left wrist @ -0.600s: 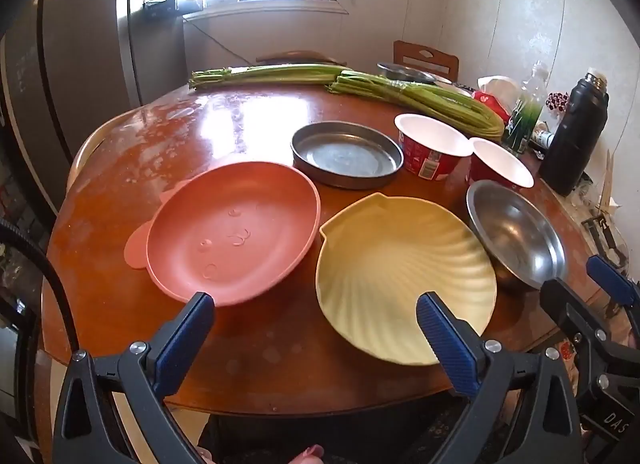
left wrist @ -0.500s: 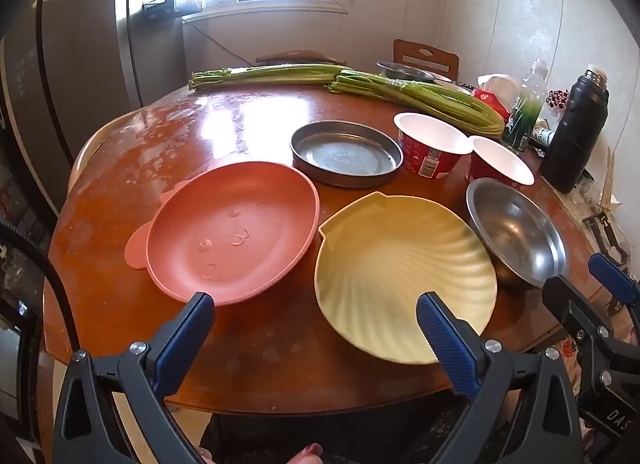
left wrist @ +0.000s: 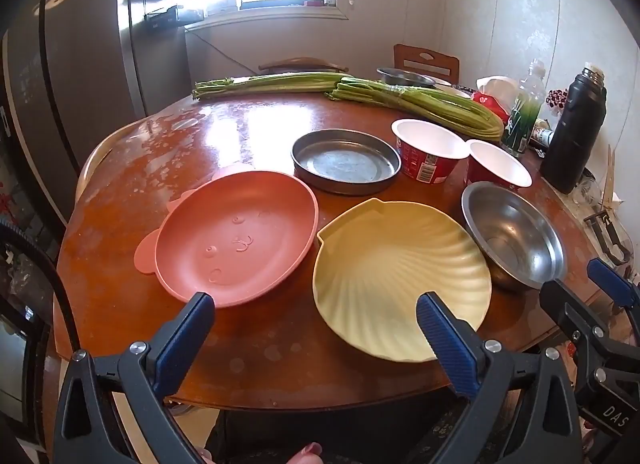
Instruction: Organize plates and bowls
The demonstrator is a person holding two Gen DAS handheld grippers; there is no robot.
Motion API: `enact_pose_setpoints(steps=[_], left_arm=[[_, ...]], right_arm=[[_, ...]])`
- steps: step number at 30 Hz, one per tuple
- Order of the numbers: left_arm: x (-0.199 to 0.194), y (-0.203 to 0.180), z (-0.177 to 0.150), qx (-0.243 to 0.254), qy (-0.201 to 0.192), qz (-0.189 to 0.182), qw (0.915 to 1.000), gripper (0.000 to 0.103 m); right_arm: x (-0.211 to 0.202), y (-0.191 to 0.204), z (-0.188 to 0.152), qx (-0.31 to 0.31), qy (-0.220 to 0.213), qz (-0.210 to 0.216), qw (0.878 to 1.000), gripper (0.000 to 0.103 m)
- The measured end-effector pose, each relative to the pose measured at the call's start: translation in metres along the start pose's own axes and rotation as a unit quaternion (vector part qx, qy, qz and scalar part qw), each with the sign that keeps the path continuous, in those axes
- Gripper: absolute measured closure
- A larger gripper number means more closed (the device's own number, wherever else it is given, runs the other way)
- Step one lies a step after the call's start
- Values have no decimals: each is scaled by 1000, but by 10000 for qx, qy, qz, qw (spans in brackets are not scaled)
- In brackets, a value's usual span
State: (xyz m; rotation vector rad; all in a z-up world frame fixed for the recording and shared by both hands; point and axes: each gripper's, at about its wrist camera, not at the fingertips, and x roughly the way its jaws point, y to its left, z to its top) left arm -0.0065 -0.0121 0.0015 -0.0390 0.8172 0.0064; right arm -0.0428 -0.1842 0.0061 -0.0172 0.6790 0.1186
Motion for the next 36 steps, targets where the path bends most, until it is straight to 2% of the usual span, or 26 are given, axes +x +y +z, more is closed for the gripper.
enact_pose_setpoints(steps=[36], left_arm=[[-9, -10, -3, 88, -54, -14, 9999, 2]], right_arm=[[-4, -7, -9, 23, -23, 28, 10000, 11]])
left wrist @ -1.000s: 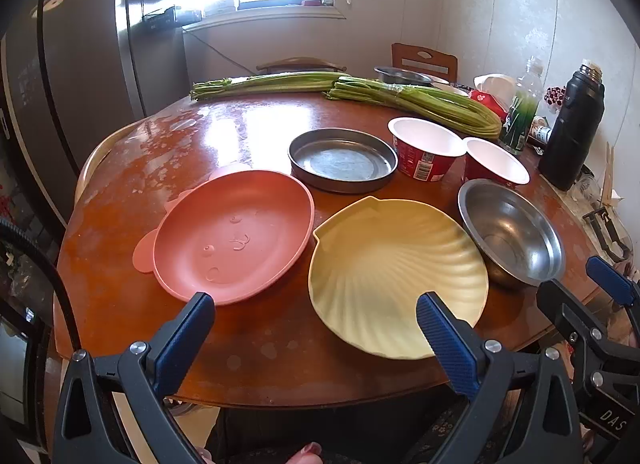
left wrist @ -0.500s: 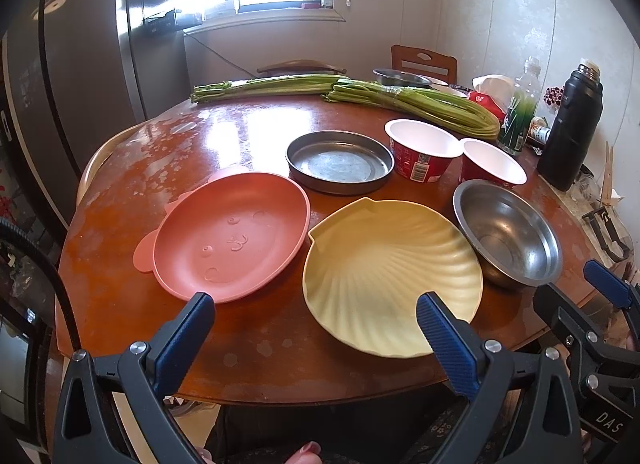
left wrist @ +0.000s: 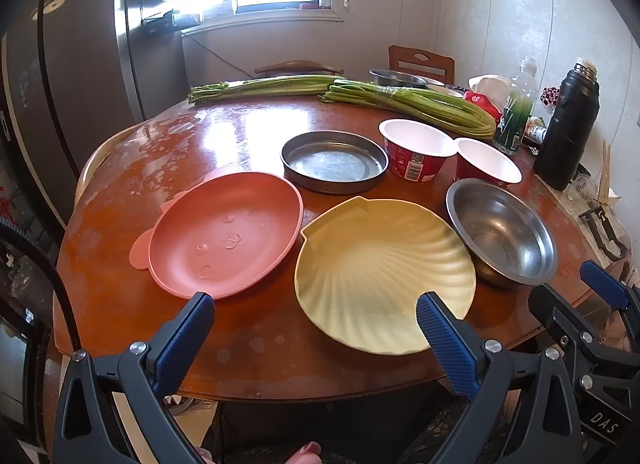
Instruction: Organize plates and bowls
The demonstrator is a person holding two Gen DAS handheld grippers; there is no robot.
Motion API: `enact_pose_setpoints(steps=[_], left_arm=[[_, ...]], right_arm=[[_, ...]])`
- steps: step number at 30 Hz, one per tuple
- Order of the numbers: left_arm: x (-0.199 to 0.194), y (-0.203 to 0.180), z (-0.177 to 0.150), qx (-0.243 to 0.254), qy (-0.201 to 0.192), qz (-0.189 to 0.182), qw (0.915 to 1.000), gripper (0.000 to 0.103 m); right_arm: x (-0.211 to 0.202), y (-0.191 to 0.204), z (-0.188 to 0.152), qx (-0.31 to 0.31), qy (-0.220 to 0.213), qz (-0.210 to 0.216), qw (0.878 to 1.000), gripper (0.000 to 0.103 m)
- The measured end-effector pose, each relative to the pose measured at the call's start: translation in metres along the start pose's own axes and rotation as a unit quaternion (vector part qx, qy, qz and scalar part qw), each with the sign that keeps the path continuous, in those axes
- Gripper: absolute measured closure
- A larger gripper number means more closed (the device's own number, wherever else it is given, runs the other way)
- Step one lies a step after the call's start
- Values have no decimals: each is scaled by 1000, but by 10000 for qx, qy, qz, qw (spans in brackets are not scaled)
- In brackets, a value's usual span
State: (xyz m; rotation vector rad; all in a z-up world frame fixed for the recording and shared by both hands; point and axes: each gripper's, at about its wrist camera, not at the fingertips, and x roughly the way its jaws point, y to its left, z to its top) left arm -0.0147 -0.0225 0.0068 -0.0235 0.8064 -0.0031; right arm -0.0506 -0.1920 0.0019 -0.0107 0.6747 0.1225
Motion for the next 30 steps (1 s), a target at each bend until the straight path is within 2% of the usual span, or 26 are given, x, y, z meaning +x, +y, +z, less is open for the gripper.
enact_pose_setpoints(steps=[24, 30], left_arm=[[0, 1, 1, -25, 9, 19, 10000, 1], [0, 14, 6, -108, 6, 33, 9999, 2]], right_arm=[[-1, 2, 2, -42, -67, -21, 10000, 11], [6, 14, 16, -175, -39, 166, 9997, 11]])
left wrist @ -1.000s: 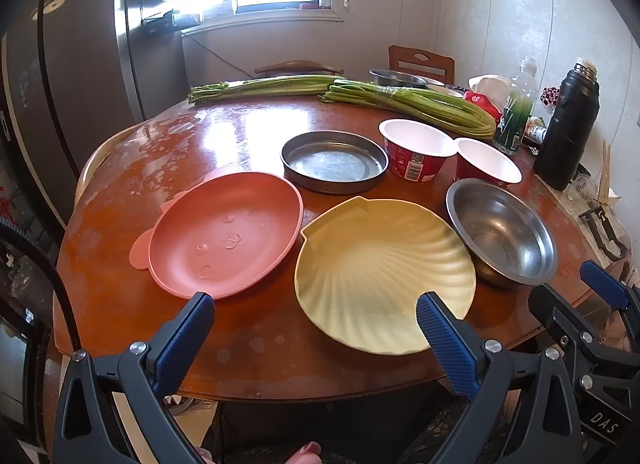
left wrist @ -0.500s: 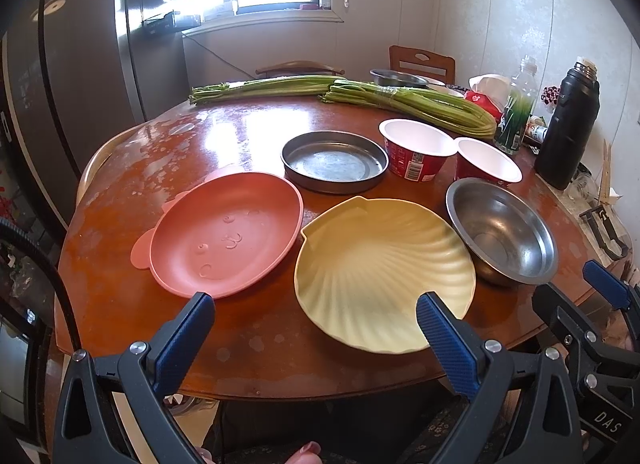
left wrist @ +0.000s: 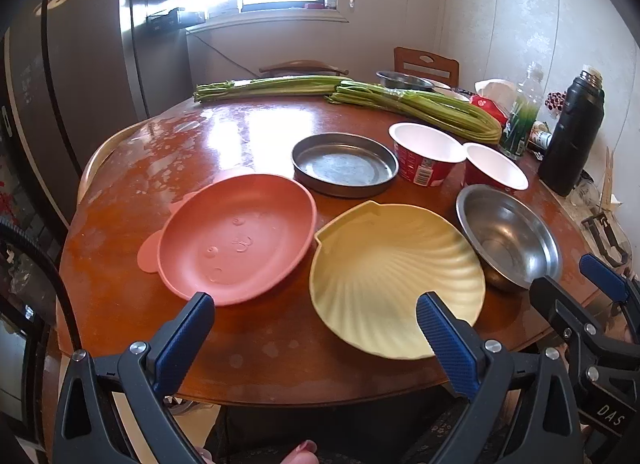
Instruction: Organize plates and bowls
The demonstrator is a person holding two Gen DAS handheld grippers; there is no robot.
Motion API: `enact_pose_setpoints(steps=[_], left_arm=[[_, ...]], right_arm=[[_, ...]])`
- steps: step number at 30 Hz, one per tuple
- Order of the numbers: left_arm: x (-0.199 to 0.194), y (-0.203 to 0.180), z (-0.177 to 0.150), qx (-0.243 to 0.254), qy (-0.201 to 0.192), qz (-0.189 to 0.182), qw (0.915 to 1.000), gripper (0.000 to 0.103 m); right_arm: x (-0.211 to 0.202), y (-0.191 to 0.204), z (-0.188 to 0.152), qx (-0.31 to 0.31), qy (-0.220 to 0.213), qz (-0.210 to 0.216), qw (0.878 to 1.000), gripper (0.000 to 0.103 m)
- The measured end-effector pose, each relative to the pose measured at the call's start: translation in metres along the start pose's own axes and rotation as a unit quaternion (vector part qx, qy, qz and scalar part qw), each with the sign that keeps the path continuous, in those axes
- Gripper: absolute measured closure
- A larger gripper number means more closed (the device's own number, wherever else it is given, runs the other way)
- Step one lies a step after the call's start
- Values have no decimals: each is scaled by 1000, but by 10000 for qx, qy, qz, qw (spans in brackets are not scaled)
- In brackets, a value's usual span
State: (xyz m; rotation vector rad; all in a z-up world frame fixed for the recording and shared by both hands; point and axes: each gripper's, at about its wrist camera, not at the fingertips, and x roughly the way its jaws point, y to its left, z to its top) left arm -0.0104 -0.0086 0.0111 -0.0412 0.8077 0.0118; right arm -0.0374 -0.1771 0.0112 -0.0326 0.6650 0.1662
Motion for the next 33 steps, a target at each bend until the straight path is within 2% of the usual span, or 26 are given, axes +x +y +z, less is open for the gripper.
enact_pose_setpoints(steps=[7, 14, 18, 24, 33], left_arm=[[-1, 43, 10, -408, 23, 211, 9989, 1], [11, 96, 13, -927, 217, 348, 9949, 1], [23, 119, 14, -1177, 433, 377, 9914, 1], [42, 135, 14, -1301, 649, 302, 9889, 1], [61, 137, 15, -1320, 877, 176, 9872, 2]], right_arm=[[18, 33, 35, -368, -29, 460, 9983, 11], [61, 82, 70, -745, 318, 942, 9923, 11], [93, 109, 83, -962, 715, 1138, 9862, 11], [137, 128, 86, -1044, 1190, 1203, 9800, 11], [173, 132, 78, -939, 1576, 1421, 9727, 15]])
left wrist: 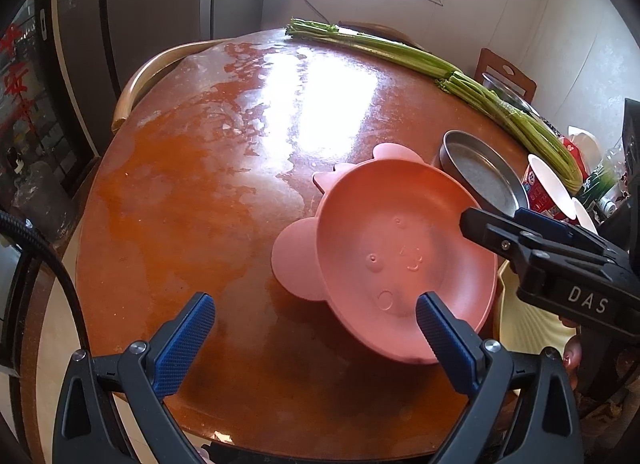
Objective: Organize plates and bowls
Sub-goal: 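Grasp the rim of the pink bear-eared plate with the left tool, then slide the pink plate across the table and open the left tool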
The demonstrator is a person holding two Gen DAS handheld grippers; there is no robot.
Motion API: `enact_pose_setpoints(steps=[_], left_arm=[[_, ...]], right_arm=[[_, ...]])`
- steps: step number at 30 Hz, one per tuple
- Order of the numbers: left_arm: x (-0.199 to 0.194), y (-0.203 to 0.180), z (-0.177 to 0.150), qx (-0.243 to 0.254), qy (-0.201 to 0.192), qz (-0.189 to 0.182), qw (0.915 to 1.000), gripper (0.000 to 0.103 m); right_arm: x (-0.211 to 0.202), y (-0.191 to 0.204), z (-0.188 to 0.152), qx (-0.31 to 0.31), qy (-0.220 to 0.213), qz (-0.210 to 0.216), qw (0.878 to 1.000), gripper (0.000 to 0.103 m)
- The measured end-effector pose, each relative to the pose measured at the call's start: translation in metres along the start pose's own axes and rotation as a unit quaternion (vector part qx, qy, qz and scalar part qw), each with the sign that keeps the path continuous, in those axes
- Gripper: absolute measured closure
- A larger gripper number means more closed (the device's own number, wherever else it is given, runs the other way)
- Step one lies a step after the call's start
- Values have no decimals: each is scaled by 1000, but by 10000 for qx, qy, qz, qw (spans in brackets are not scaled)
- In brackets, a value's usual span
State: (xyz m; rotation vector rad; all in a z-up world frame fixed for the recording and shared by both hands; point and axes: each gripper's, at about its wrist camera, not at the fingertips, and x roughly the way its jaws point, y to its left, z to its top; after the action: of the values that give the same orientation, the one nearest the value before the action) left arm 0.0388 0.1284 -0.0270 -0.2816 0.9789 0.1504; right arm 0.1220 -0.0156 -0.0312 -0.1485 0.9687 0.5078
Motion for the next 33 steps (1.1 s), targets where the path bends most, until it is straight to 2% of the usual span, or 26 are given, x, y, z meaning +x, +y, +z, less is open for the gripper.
enact_pose_setpoints(steps=[1, 3, 5, 7, 9, 12, 14, 17, 19, 22, 33], left_arm=[[1, -1, 0, -2, 18, -29, 10000, 3], [2, -1, 0, 20, 35, -96, 9999, 4], [4, -1, 2, 18, 42, -149, 9999, 7], [7, -2, 3, 19, 88, -245, 9997, 16], [10, -3, 4, 32, 149, -300, 9994, 20], [12, -5, 6, 59, 153, -366, 9992, 30], [13, -7, 9, 66, 177, -506, 9985, 38], [15, -6, 13, 72, 194, -577, 9981, 42], [15, -5, 15, 82, 217, -727, 9971, 51], [13, -6, 19, 174, 106, -574, 9981, 52], [11, 6, 47, 394, -167, -391, 9983, 52]], right_arm=[[2, 1, 0, -40, 17, -13, 10000, 19], [7, 3, 0, -97, 114, 48, 9999, 34], [12, 2, 0, -70, 169, 72, 9998, 37], [14, 1, -1, -73, 207, 5, 9998, 38], [16, 0, -2, -40, 256, 148, 9996, 44], [19, 0, -3, -57, 328, 283, 9990, 52], [19, 1, -2, -78, 340, 335, 9988, 54], [18, 3, -1, -92, 340, 377, 9987, 54], [15, 4, 0, -65, 326, 528, 9981, 54], [11, 11, 3, -184, 260, 496, 9983, 54], [9, 24, 22, -171, 23, 544, 9984, 54]])
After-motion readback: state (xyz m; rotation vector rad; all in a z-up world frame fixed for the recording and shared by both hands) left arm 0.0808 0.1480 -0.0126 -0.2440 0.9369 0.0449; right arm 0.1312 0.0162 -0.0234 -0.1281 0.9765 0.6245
